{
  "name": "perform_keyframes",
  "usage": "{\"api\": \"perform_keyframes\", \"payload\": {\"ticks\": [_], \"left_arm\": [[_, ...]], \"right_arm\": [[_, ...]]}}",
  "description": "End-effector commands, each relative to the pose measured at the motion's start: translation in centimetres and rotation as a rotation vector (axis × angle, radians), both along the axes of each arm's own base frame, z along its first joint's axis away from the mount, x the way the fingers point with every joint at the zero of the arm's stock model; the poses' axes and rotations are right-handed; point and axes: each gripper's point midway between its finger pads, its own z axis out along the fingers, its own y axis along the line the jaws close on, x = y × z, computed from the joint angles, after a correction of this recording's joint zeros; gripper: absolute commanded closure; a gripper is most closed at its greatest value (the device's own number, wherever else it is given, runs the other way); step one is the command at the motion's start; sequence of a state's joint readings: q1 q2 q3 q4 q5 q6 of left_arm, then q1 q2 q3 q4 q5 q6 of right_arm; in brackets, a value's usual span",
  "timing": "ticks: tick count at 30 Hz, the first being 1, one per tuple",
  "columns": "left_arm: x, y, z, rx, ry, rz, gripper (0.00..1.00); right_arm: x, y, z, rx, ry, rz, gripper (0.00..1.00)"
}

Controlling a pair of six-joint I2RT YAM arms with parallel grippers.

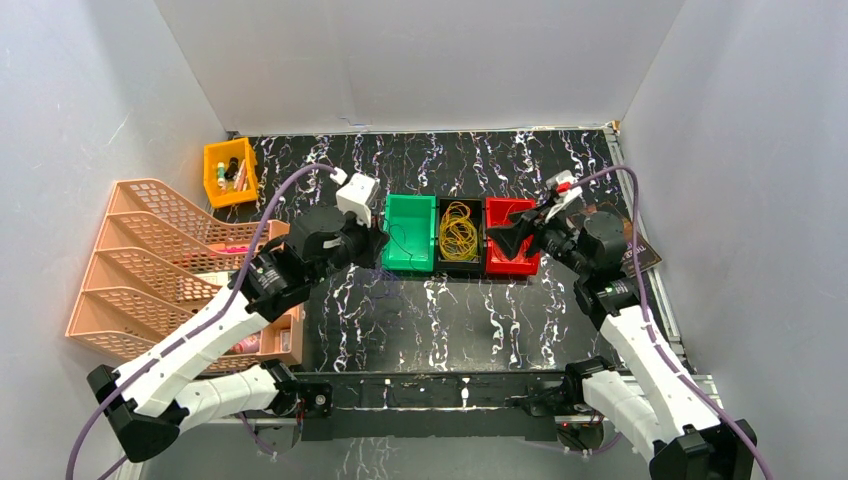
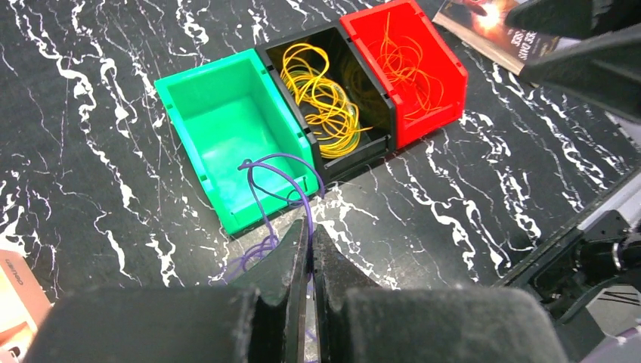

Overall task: Untangle the cables
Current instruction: Untie the cable.

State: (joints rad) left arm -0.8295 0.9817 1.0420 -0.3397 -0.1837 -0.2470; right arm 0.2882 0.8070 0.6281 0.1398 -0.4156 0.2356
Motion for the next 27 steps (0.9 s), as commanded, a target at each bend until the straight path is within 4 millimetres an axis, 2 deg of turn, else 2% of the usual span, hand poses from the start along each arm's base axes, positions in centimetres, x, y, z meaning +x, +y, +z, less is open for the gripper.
{"api": "perform_keyframes", "payload": {"ticks": [1, 9, 15, 21, 27], "left_arm": [[-1.1, -0.2, 2.1, -0.003, 0.009, -0.059, 1.00], [-2.1, -1.2, 5.1, -0.094, -0.033, -0.131, 1.00], [-2.5, -1.5, 6.7, -0.132, -0.059, -0.157, 1.00], [-2.7, -1.6, 8.0, -0.163, -0.071, -0.161, 1.00], [-3.0, -1.9, 8.5, -0.186, -0.066, -0.175, 1.00]], "right_arm": [[-2.9, 3.3, 5.2, 0.068, -0.159, 0.254, 0.25], [-6.8, 8.5, 7.0, 0.123, -0.258, 0.362, 0.26], [-9.7, 12.8, 7.2, 0.165, -0.302, 0.465, 0.29], [-11.1, 16.1, 7.8, 0.176, -0.338, 0.547, 0.30], [-11.0, 17.6, 9.2, 0.207, -0.399, 0.568, 0.31]]}}
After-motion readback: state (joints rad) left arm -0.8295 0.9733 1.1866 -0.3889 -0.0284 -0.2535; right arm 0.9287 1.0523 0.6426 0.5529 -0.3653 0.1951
